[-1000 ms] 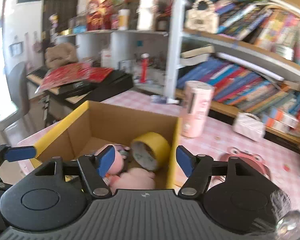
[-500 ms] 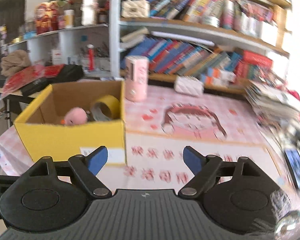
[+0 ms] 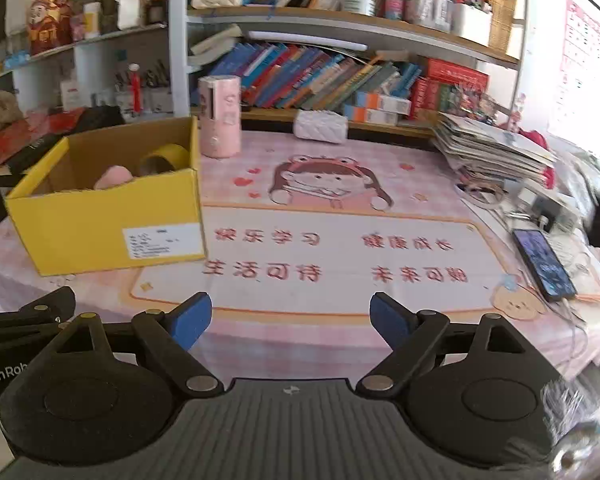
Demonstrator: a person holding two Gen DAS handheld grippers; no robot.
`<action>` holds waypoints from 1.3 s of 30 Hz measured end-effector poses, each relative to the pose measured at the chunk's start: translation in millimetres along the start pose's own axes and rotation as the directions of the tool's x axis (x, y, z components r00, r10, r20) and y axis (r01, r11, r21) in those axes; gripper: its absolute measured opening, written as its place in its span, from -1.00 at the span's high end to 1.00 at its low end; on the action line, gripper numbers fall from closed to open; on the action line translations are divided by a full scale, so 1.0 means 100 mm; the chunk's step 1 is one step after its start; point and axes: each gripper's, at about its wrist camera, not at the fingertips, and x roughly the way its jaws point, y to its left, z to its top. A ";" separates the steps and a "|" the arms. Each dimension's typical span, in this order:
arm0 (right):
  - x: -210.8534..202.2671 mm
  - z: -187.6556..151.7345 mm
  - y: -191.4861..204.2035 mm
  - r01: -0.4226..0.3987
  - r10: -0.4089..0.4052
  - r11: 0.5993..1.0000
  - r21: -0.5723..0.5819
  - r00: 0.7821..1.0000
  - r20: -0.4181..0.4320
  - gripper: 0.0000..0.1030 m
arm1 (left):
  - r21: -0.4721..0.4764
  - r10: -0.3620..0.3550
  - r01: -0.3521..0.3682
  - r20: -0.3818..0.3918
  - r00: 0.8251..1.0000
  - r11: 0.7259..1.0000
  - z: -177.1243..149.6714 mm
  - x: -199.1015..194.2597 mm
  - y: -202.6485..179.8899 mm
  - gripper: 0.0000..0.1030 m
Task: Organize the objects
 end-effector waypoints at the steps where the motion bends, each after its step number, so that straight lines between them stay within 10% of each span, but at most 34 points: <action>1: 0.00 -0.01 -0.02 0.012 -0.012 1.000 0.004 1.000 -0.003 -0.71 | 0.003 0.002 -0.002 -0.001 1.000 1.000 0.00 0.00 -0.02 -0.99; 39: -0.02 -0.04 -0.06 0.032 -0.033 0.999 -0.028 0.999 -0.028 -0.94 | -0.007 0.060 -0.060 -0.067 0.996 0.998 -0.04 0.02 -0.07 -1.00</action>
